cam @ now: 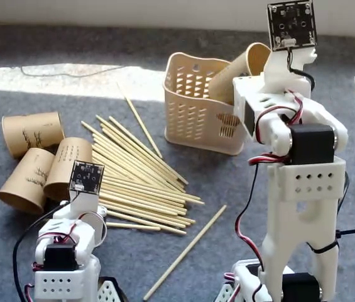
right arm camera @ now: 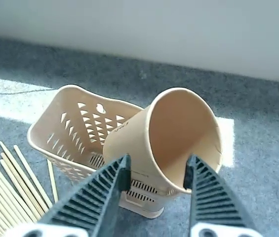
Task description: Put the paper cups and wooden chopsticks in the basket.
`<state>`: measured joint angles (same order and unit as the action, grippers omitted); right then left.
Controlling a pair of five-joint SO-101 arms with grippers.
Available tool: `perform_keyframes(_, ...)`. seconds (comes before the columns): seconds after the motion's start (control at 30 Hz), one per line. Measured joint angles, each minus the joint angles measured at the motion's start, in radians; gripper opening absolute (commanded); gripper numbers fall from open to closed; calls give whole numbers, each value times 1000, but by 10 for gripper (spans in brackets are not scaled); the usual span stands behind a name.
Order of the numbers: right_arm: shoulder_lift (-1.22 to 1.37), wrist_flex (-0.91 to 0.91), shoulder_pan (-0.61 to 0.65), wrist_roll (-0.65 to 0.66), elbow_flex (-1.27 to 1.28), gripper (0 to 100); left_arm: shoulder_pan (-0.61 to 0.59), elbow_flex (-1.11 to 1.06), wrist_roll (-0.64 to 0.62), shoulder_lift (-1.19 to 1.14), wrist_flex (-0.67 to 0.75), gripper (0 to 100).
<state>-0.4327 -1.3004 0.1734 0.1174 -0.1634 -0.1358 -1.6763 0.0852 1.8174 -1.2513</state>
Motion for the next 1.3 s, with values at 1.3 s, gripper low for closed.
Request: perform_keyframes(1.3,52,-29,51,0,-52,199,0,0,0,0,0,5)
